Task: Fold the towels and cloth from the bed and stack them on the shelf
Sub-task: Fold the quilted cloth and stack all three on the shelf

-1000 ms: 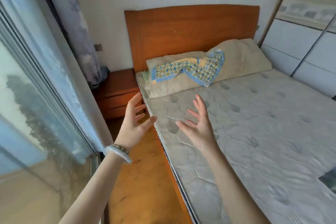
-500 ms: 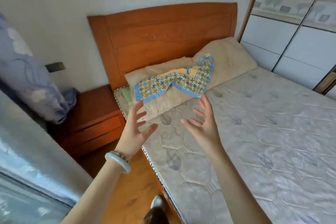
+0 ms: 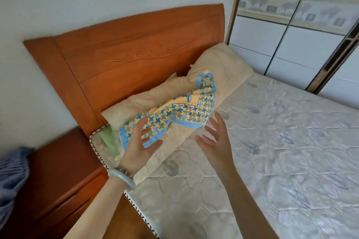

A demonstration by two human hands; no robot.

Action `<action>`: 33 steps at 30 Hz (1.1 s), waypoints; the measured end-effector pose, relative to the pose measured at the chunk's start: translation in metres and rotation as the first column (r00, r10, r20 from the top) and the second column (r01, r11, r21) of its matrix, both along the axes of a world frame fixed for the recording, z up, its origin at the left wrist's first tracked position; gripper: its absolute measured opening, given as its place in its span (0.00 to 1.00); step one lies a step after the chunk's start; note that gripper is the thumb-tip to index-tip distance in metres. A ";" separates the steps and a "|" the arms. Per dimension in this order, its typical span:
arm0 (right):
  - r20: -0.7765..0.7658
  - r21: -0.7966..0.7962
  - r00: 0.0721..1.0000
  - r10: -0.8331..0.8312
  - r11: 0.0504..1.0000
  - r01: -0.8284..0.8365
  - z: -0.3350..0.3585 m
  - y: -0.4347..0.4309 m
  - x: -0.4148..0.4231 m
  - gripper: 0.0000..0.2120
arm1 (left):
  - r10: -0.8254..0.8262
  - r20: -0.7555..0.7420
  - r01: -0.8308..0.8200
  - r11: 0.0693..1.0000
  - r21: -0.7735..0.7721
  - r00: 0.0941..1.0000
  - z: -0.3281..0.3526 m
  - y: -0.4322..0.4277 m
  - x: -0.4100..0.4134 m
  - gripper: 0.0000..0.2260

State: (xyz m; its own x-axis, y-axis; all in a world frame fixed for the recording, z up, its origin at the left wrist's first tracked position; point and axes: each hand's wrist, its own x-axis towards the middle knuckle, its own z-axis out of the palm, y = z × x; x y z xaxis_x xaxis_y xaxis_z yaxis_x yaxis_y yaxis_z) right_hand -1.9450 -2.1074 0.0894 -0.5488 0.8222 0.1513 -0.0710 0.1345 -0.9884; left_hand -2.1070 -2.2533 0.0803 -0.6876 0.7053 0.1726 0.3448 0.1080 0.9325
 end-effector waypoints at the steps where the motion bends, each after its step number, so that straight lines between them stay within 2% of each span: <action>1: 0.013 -0.020 0.999 -0.037 0.999 0.037 -0.007 0.010 -0.016 0.38 | -0.022 0.020 0.022 1.000 -0.008 1.000 -0.007 0.014 -0.021 0.32; 8: 0.192 -0.064 0.961 -0.196 0.975 0.212 -0.057 0.058 -0.119 0.40 | -0.187 0.146 0.202 0.975 -0.095 0.972 -0.048 0.107 -0.147 0.33; 11: 0.300 -0.155 0.917 -0.262 0.935 0.318 -0.085 0.081 -0.176 0.40 | -0.264 0.176 0.295 0.937 -0.186 0.948 -0.063 0.157 -0.215 0.33; 18: 0.585 -0.341 0.783 -0.210 0.813 0.472 -0.159 0.128 -0.275 0.38 | -0.261 0.217 0.326 0.876 -0.356 0.941 -0.111 0.247 -0.354 0.29; 20: 0.574 -0.489 0.796 -0.194 0.699 0.523 -0.179 0.141 -0.296 0.35 | -0.273 0.221 0.344 0.840 -0.420 0.936 -0.132 0.268 -0.375 0.26; 22: 0.534 -0.639 0.816 -0.222 0.526 0.561 -0.200 0.155 -0.314 0.32 | -0.287 0.238 0.370 0.792 -0.486 0.928 -0.153 0.289 -0.386 0.23; 25: 0.455 -0.794 0.847 -0.276 0.304 0.526 -0.221 0.177 -0.337 0.16 | -0.322 0.260 0.414 0.709 -0.572 0.910 -0.180 0.323 -0.388 0.22; 26: 0.441 -0.816 0.849 -0.292 0.262 0.515 -0.226 0.184 -0.343 0.12 | -0.336 0.272 0.432 0.683 -0.589 0.902 -0.189 0.333 -0.386 0.21; 28: 0.486 -0.801 0.822 -0.298 0.224 0.555 -0.242 0.194 -0.350 0.11 | -0.356 0.330 0.485 0.656 -0.578 0.874 -0.200 0.344 -0.378 0.18; 30: 0.538 -0.796 0.810 -0.234 0.174 0.580 -0.251 0.198 -0.353 0.11 | -0.377 0.394 0.542 0.651 -0.531 0.838 -0.208 0.353 -0.370 0.16; 32: 0.526 -0.825 0.818 -0.234 0.092 0.557 -0.244 0.198 -0.354 0.11 | -0.414 0.448 0.607 0.612 -0.507 0.792 -0.217 0.359 -0.364 0.17; 33: 0.482 -0.861 0.826 -0.294 0.016 0.508 -0.241 0.199 -0.350 0.08 | -0.429 0.476 0.637 0.589 -0.497 0.768 -0.220 0.363 -0.360 0.16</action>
